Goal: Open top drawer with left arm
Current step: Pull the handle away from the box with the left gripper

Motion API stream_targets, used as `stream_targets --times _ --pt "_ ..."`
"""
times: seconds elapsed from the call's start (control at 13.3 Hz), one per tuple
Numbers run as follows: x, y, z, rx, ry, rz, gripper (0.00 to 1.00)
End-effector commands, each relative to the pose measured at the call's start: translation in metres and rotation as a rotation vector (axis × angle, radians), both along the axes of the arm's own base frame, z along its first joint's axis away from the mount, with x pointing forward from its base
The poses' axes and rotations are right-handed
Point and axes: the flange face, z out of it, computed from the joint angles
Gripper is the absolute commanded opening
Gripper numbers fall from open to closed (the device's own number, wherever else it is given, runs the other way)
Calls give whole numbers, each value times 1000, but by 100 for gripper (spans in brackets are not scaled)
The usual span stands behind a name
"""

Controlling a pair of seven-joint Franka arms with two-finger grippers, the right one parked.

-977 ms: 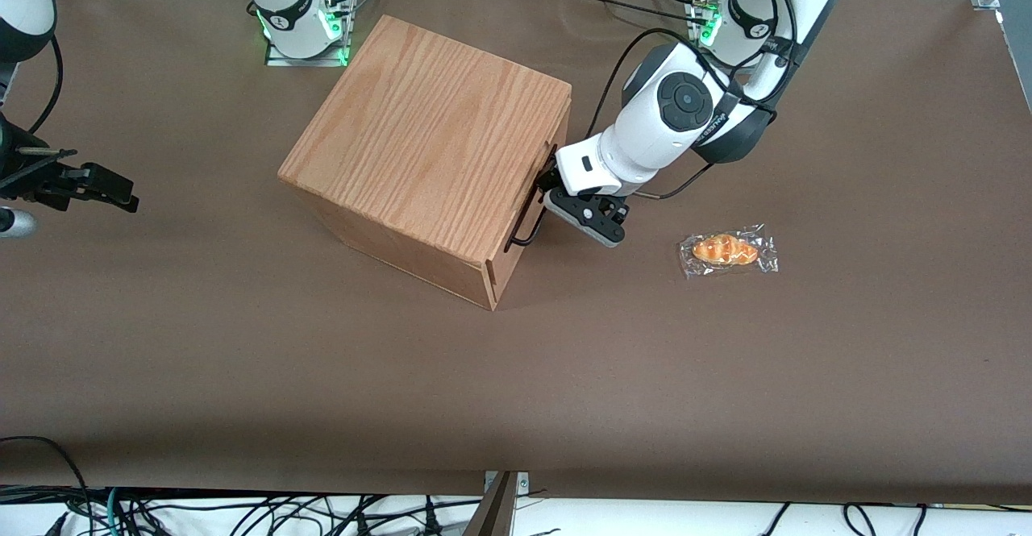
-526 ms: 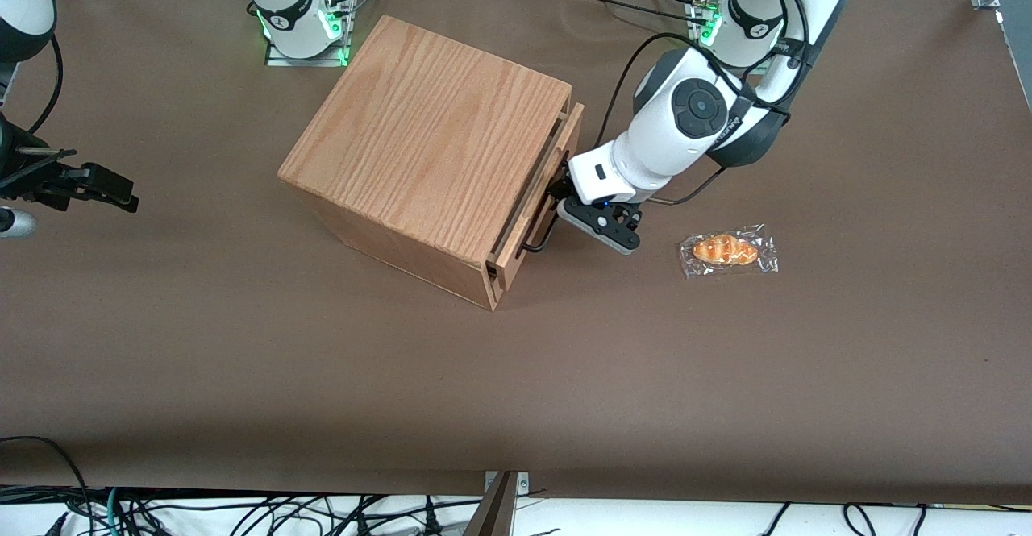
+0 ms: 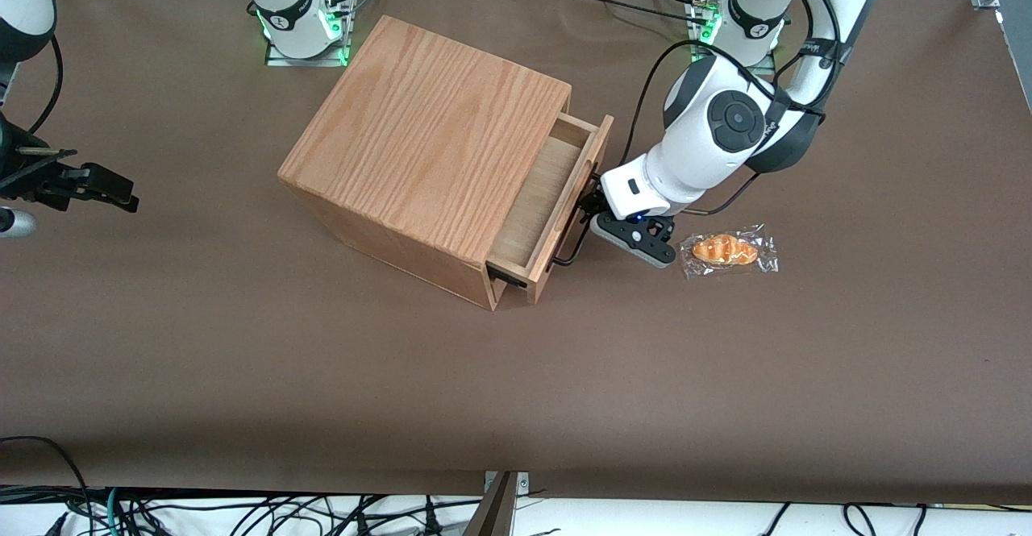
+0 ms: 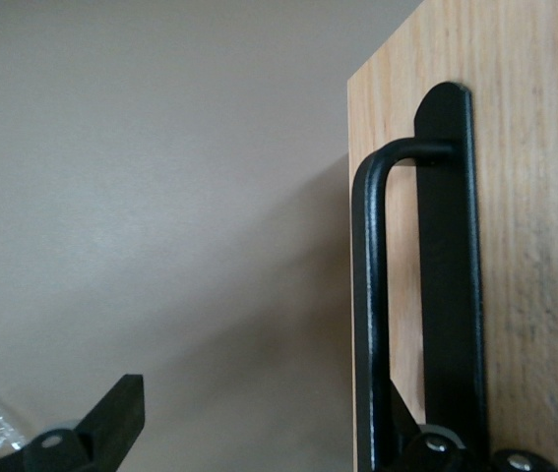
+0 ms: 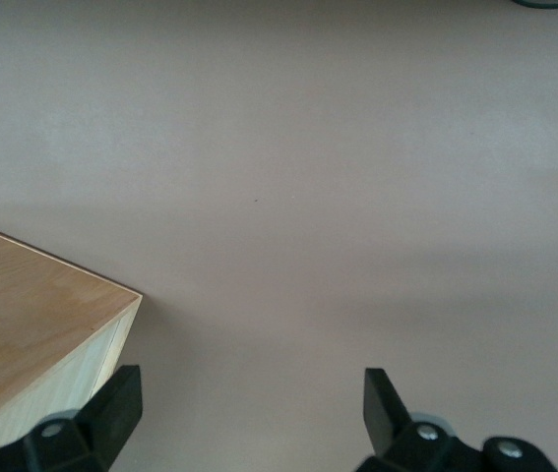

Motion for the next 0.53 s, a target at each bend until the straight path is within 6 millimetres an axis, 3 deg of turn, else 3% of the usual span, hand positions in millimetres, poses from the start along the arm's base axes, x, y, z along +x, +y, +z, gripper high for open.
stream_targets --times 0.0,0.45 --pt "21 26 -7 45 -62 59 100" --pt "37 65 -13 120 -91 42 100"
